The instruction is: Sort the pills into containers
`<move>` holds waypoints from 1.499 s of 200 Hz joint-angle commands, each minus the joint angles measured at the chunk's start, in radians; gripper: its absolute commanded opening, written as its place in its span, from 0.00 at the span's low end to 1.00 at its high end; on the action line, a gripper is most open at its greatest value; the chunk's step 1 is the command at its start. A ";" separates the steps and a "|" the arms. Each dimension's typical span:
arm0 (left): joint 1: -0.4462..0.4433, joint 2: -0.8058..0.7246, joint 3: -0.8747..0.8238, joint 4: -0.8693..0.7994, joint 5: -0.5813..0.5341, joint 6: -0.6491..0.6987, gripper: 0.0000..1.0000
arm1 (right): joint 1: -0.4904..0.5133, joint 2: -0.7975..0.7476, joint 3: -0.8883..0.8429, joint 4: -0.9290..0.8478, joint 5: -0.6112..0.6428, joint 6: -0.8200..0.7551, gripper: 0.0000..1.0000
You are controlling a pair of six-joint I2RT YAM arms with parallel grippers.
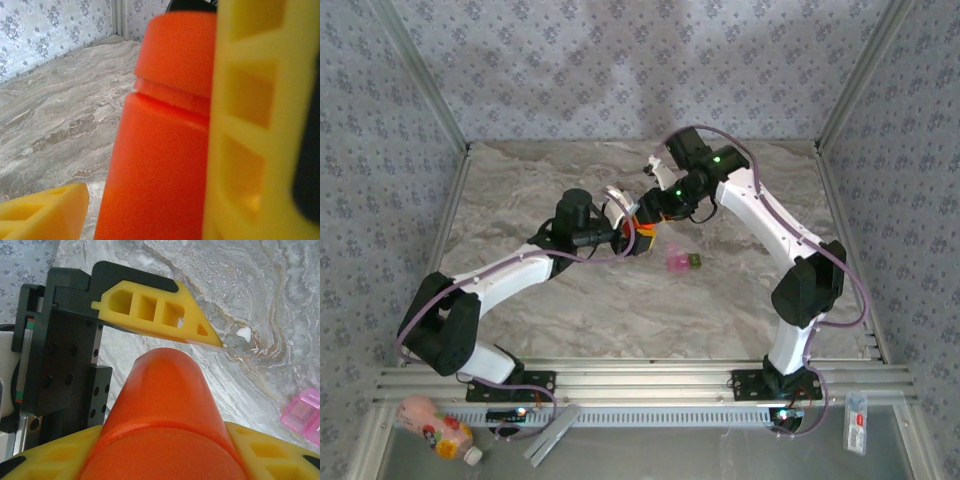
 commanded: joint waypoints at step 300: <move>-0.012 0.024 -0.026 0.070 0.033 -0.102 0.53 | -0.029 -0.075 -0.103 0.131 -0.074 0.116 0.39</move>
